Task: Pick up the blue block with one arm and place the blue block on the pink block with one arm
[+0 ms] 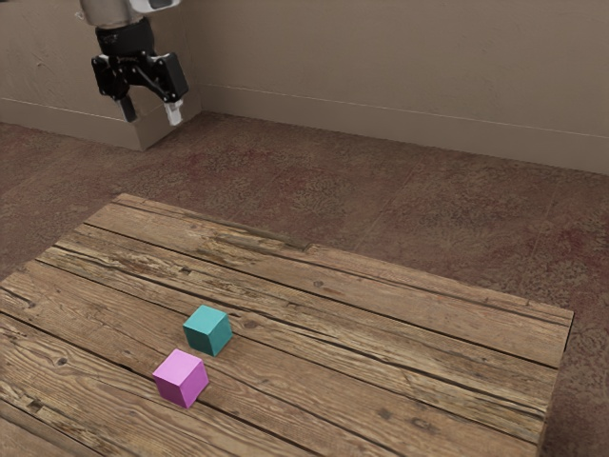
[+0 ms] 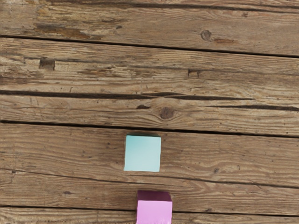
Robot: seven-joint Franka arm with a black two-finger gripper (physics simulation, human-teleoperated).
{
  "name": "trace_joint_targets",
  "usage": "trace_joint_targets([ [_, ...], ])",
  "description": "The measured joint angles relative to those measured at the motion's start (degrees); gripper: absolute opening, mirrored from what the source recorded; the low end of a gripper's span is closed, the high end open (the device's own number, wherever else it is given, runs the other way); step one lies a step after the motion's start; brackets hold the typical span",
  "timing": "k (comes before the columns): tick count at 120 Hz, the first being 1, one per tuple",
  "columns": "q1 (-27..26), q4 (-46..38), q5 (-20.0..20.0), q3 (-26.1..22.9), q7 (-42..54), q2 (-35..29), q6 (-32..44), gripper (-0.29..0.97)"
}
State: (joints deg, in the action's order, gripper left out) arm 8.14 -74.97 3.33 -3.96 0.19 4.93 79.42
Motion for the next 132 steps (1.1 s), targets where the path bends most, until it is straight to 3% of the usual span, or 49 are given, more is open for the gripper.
trace_joint_targets([
  [9, 0.44, -1.6, -0.18, 0.31, 0.18, 0.64, 0.77, 0.68],
  [17, -0.03, -3.97, -1.24, 0.39, 0.28, 5.76, 3.4, 0.68],
  [26, -0.24, -12.39, -1.76, 0.41, 0.38, 8.17, 8.83, 0.68],
  [45, -0.14, -37.93, -2.2, -2.02, 0.54, 0.99, 25.45, 0.68],
  [63, -0.8, -51.87, -2.31, -3.17, 0.66, -0.6, 42.2, 0.68],
  [77, -0.17, -53.93, -2.63, -3.25, 0.82, 1.59, 51.54, 0.68],
  [94, -0.12, -54.12, -2.87, -3.39, 1.24, 4.26, 57.78, 0.68],
  [116, -0.17, -54.22, -2.87, -3.17, 1.8, 6.35, 60.57, 0.67],
  [132, -0.12, -54.17, -2.73, -2.19, 1.98, 6.76, 60.04, 0.54],
])
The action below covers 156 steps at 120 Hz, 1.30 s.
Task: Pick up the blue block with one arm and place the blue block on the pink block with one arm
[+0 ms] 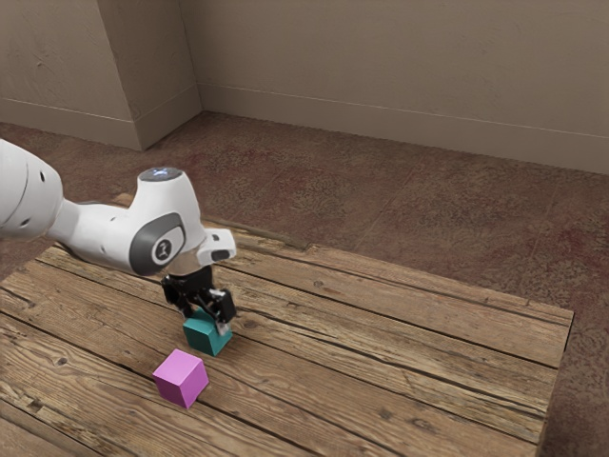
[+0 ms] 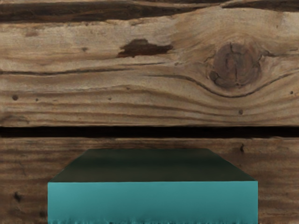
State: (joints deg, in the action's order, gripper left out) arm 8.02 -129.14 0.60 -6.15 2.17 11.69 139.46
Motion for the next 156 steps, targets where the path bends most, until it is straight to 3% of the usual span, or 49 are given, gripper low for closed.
trace_joint_targets([
  [15, -0.06, 0.7, 0.04, 0.19, -0.21, 1.27, -0.67, 0.41],
  [44, -0.05, 3.74, -0.67, 1.16, -1.6, 1.16, -3.28, 0.34],
  [56, 0.04, 3.63, -1.15, 0.84, -2.45, -5.25, -7.4, 0.32],
  [74, 1.3, -6.38, -1.53, -4.46, -4.41, -18.58, -10.54, 0.3],
  [86, 0.58, -12.98, 0.42, -6.99, -5.71, -25.63, -10.86, 0.29],
  [116, 3.06, -17.7, 5.01, -7.96, -8.08, -30.19, -11.36, 0.27],
  [156, 3.14, -17.92, 6.61, -8.0, -6.69, -29.96, -11.75, 0.57],
])
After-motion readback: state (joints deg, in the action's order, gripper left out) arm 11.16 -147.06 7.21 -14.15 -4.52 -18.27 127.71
